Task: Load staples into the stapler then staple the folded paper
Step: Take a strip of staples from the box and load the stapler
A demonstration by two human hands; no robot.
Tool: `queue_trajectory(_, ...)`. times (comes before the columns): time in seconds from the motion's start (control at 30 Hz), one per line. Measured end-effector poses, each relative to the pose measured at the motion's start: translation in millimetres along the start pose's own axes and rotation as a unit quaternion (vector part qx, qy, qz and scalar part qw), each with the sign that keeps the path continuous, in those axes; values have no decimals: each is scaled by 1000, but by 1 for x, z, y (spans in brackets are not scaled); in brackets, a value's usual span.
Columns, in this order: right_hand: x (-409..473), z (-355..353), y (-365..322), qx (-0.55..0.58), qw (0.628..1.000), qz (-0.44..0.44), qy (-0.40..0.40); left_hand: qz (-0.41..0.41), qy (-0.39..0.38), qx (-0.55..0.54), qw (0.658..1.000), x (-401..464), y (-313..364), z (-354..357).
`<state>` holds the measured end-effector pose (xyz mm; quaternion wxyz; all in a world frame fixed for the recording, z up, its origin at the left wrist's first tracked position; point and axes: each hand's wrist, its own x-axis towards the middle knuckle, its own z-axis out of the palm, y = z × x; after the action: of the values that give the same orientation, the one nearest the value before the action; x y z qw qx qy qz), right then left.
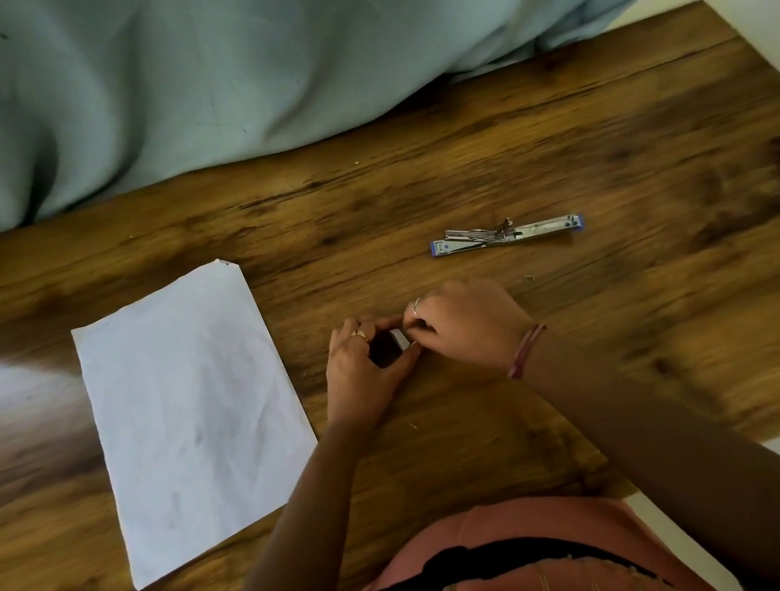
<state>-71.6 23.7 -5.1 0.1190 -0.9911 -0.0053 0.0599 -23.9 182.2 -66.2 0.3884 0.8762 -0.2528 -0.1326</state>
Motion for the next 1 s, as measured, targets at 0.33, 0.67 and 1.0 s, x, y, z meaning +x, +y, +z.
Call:
queue_trajectory(0.33, 17, -1, 3, -57, 997, -38, -39, 13, 4, 9, 1000, -1, -2, 0)
queue_trajectory(0.67, 11, 0, 11, 82, 996, -18, -24, 12, -1, 2, 1000, 0, -4, 0)
queue_trajectory(1.0, -33, -3, 63, 484, 853, 189, -52, -3, -12, -8, 1000, 1, 0, -1)
